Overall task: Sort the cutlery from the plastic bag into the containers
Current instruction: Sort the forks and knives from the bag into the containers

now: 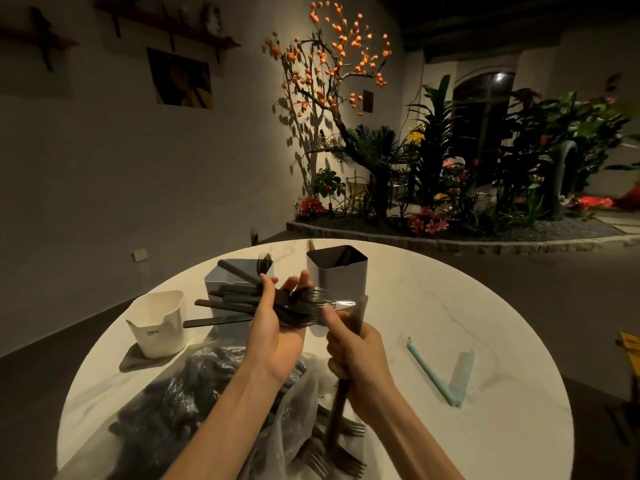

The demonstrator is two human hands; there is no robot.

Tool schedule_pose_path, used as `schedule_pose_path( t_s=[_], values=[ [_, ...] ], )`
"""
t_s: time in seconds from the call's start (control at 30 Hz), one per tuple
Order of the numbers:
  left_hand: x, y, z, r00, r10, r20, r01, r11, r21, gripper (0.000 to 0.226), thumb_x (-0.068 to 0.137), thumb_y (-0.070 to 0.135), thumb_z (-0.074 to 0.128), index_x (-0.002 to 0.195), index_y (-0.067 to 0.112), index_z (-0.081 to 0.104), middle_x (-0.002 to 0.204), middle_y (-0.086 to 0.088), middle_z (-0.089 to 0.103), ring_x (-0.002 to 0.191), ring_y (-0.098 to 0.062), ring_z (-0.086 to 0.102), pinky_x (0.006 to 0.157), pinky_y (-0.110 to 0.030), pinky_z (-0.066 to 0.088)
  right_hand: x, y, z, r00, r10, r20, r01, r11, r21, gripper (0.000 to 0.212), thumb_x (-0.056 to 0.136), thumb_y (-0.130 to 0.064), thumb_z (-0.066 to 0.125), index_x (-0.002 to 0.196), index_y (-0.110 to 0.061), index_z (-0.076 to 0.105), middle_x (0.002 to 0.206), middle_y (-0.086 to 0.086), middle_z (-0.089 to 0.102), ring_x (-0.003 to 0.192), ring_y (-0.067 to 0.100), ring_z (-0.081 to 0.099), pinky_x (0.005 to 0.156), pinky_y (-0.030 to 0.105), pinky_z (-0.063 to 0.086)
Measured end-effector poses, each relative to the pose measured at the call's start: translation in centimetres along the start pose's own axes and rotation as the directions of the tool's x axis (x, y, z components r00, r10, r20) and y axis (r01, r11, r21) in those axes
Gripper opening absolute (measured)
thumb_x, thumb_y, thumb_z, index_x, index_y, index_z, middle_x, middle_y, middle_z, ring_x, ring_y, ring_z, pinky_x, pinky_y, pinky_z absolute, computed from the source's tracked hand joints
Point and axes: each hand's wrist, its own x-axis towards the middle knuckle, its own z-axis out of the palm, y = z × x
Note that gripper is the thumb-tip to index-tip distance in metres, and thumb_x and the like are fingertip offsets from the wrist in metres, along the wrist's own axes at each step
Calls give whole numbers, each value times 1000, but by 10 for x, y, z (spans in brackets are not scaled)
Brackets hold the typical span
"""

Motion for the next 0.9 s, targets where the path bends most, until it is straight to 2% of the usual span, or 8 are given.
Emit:
schedule_pose_path(
  t_s=[0.17,0.3,0.4,0.5,0.63,0.7,0.77,0.9],
  values=[
    [-6,9,1,999,41,-2,-41,999,-13,37,101,35,54,131,13,56,108,-12,74,97,-23,75,76,-42,64,11,-9,-4,974,-69,-214,97,988,122,28,98,-28,62,91,-1,67,61,0,51,45,5,37,42,16,31],
    [-15,10,4,999,36,-14,-36,999,-15,27,102,34,53,108,10,63,88,-9,76,85,-22,77,80,-41,63,10,-6,2,986,-1,-169,17,996,89,28,97,-36,64,101,-8,65,68,2,59,45,5,36,43,15,33],
    [-19,3,3,999,36,-8,-36,999,19,23,103,33,50,99,13,61,83,-7,74,87,-22,76,86,-43,57,8,-3,6,994,45,-100,-28,985,171,30,101,-31,56,97,-3,63,53,-4,46,42,5,30,40,14,28],
    [-18,10,1,999,39,0,-39,999,5,20,102,31,53,100,13,61,85,-9,74,87,-23,76,89,-46,60,15,-8,-5,971,1,-239,69,957,282,27,105,-26,50,95,-5,64,59,-3,38,44,3,28,39,13,24],
    [-5,28,-11,998,57,-8,-57,998,19,21,102,27,54,88,11,58,66,-2,57,66,-16,68,88,-46,59,30,-22,-28,913,-43,-407,111,983,145,34,108,-33,43,104,-8,66,62,-3,29,52,6,26,42,13,30],
    [4,33,-21,1000,14,-14,-13,993,120,20,102,25,52,86,12,55,57,2,42,49,-10,51,74,-36,64,36,-28,-38,902,-93,-421,115,993,25,37,108,-34,40,108,-8,67,66,-1,30,58,9,27,50,18,31],
    [4,35,-29,995,-103,5,96,946,310,15,97,24,56,96,9,57,55,4,34,42,-8,38,51,-27,54,40,-32,-43,908,-167,-384,125,983,-132,37,109,-34,39,104,-11,67,70,-1,37,64,9,33,59,22,32],
    [-7,31,-32,968,-249,31,133,613,779,34,91,30,69,116,7,73,56,4,31,44,-8,28,43,-22,35,41,-35,-39,952,-264,-157,181,896,-406,34,108,-35,39,94,-17,65,83,-4,55,80,10,49,83,32,42]
  ],
)
